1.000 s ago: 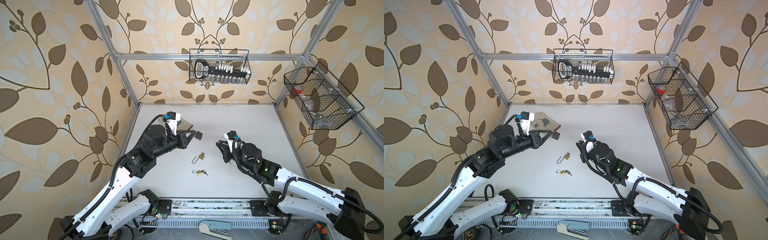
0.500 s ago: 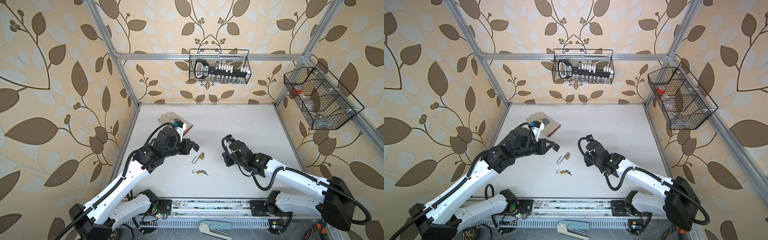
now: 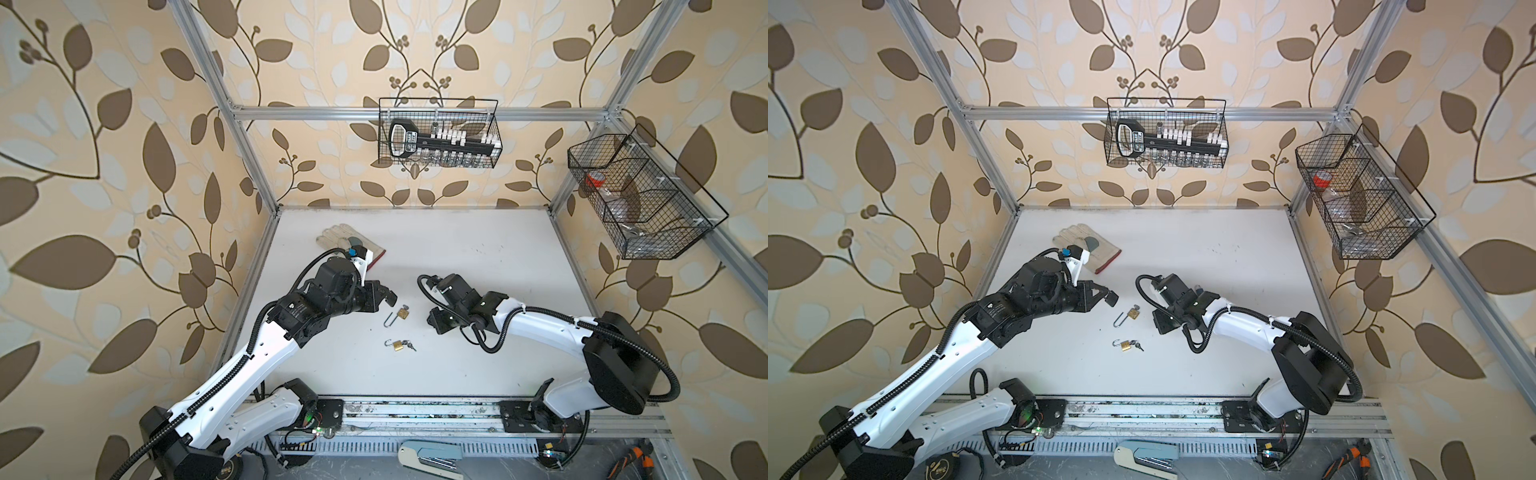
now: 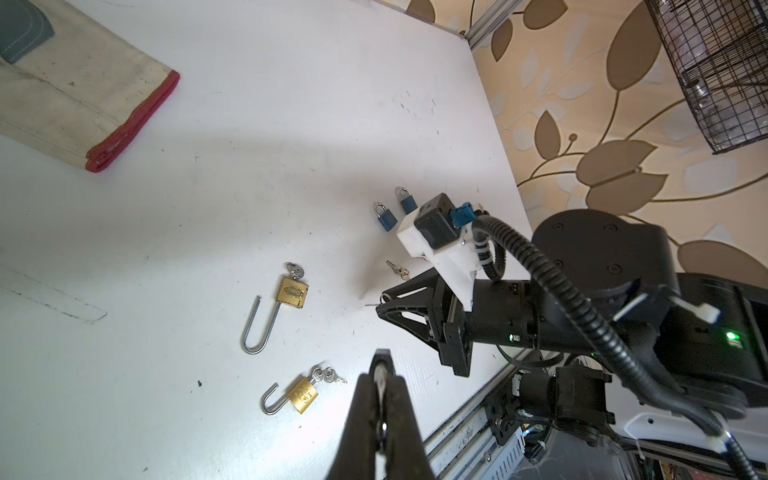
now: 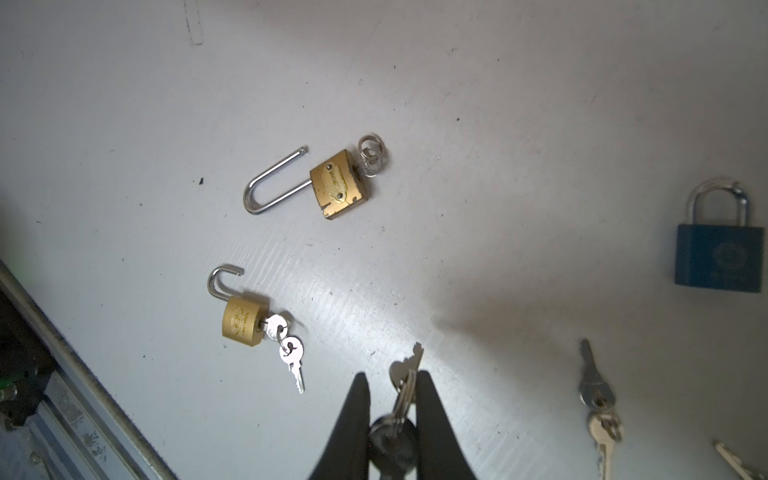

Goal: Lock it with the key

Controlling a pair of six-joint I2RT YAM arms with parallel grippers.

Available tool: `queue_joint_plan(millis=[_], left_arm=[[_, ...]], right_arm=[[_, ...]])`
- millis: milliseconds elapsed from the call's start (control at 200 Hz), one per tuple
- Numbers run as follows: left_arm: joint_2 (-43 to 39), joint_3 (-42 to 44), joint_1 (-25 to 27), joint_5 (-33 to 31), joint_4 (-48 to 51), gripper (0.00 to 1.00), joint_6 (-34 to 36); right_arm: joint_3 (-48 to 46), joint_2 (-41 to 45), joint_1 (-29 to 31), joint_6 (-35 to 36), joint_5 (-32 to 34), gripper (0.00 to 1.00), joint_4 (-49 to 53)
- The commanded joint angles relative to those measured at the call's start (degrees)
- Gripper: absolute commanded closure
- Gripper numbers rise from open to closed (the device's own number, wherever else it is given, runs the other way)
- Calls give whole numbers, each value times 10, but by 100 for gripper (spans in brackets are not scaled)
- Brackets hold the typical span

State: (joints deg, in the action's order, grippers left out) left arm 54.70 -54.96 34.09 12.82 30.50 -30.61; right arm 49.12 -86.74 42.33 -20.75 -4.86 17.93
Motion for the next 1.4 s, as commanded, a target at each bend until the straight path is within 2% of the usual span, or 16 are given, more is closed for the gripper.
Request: queue_joint_plan(millis=[0, 520, 800, 995, 1105, 1395], left_arm=[[-18, 6, -1, -6, -10, 100, -1], [-19, 2, -1, -4, -2, 100, -1], [-22, 0, 0, -5, 1, 100, -2], [-24, -2, -1, -1, 3, 100, -2], [-27, 1, 0, -4, 3, 100, -2], [-30, 8, -1, -9, -15, 100, -16]], right_arm=[[19, -37, -15, -1, -2, 100, 21], [16, -62, -19, -15, 75, 100, 23], [34, -90, -22, -12, 61, 100, 19], [33, -91, -22, -13, 66, 89, 19], [33, -79, -22, -12, 70, 79, 23], [1, 25, -22, 1, 90, 58, 14]])
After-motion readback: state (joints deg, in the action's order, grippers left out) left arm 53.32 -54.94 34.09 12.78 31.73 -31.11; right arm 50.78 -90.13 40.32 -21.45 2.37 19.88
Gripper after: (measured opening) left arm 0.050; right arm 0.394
